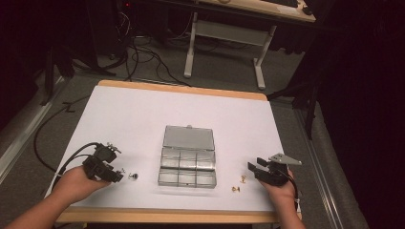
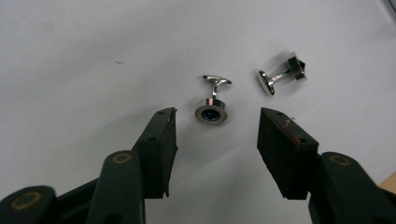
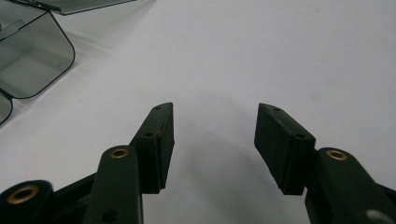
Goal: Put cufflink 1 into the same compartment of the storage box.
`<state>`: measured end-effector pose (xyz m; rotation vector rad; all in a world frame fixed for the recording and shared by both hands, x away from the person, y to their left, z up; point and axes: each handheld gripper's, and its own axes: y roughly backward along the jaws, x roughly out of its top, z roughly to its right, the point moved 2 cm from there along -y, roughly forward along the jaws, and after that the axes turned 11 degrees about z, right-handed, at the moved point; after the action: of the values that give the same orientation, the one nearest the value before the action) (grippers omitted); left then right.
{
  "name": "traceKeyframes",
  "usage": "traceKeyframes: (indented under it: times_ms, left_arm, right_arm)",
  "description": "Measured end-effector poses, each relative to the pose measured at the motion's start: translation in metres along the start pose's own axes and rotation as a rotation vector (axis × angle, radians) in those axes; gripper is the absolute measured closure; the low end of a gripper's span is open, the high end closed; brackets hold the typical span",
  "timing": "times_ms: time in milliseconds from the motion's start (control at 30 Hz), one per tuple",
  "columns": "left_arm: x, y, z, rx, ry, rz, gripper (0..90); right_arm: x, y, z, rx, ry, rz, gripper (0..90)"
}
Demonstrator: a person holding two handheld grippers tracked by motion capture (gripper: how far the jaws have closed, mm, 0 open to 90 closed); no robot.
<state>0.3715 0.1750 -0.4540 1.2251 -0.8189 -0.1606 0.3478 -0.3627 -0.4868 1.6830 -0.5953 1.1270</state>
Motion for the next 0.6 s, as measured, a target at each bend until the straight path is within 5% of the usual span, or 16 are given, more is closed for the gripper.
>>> traceKeyframes:
  times_ms: [600]
  left_arm:
    - [0.012, -0.017, 0.004, 0.025, -0.062, -0.072, 64.2]
  right_arm:
    - [0.0, 0.004, 0.005, -0.018, 0.013, 0.009, 48.1]
